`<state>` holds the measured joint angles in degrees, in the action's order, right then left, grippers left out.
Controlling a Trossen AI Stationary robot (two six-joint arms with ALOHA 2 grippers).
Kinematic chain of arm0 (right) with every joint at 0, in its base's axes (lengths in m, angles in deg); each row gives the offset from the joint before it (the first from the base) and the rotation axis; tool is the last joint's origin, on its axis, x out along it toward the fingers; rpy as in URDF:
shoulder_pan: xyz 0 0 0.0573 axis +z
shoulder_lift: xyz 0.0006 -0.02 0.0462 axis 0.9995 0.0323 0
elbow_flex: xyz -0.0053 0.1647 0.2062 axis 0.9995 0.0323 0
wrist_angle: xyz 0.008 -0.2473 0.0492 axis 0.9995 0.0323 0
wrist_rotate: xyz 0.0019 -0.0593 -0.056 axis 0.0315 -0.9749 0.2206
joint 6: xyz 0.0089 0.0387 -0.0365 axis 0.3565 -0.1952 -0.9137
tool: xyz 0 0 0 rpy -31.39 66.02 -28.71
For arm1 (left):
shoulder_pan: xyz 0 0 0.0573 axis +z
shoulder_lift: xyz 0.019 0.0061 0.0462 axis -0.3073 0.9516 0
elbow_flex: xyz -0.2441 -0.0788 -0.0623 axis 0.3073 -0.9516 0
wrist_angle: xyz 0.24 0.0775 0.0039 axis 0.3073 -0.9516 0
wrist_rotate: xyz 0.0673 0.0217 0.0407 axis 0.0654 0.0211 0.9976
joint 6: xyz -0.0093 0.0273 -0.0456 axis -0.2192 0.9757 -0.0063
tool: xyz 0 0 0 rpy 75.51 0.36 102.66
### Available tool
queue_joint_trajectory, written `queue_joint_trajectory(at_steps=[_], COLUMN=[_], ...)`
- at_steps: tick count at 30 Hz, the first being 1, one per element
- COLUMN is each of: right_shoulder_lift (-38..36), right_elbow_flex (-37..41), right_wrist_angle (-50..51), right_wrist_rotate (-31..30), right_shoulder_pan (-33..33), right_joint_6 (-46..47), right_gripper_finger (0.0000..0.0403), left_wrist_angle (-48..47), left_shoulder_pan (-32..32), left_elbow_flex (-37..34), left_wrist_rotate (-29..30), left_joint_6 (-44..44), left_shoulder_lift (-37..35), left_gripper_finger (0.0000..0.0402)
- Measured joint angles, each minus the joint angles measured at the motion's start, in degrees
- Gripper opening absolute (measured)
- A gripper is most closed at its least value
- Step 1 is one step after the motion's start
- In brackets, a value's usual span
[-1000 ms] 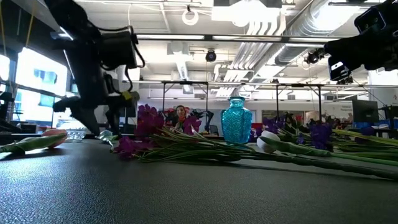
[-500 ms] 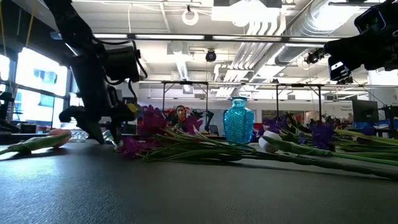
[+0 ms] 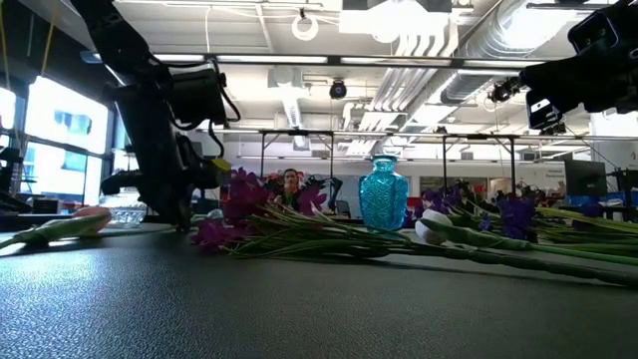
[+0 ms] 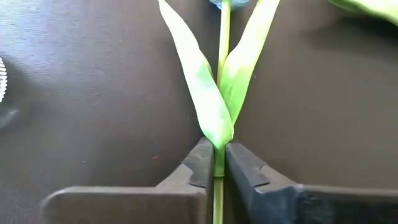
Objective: Sort flowers into vase by color
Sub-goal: Put the top white flower into the transparent vase
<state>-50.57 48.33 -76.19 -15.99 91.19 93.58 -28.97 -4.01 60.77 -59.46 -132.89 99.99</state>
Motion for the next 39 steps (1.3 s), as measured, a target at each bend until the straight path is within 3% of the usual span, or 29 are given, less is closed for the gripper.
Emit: queue_joint_trajectory(at_steps=[5,11,16,21,28,31,39], right_shoulder_lift=[0.0,-0.01,-0.01,0.0,0.0,-0.01,-0.02], right_elbow_flex=[0.01,-0.01,-0.01,-0.01,0.0,0.01,0.0], right_wrist_angle=[-0.01,0.01,-0.01,0.01,0.0,0.0,-0.01], right_wrist_rotate=[0.0,0.01,0.01,0.0,0.0,0.0,0.0], right_shoulder_pan=[-0.02,0.0,0.0,0.0,-0.01,-0.01,-0.02], right_joint_6=[0.0,0.0,0.0,0.0,0.0,0.0,0.0], right_gripper_finger=[0.0,0.0,0.0,0.0,0.0,0.0,0.0], left_wrist_angle=[1.12,10.11,26.25,41.38,43.97,48.07,71.37], left_shoulder_pan=[-1.26,-4.75,-8.91,-10.68,-9.44,-7.23,0.76], left_elbow_flex=[-0.08,-0.08,-0.08,-0.06,-0.03,-1.82,-14.92], left_wrist_rotate=[-1.51,3.48,11.26,13.99,30.68,30.39,25.96], left_joint_6=[1.58,9.7,30.36,54.55,77.17,83.63,94.82], left_shoulder_lift=[-3.4,-11.91,-20.04,-27.78,-37.72,-41.28,-50.1], left_gripper_finger=[0.0007,0.0003,0.0002,0.0001,0.0001,0.0001,0.0001])
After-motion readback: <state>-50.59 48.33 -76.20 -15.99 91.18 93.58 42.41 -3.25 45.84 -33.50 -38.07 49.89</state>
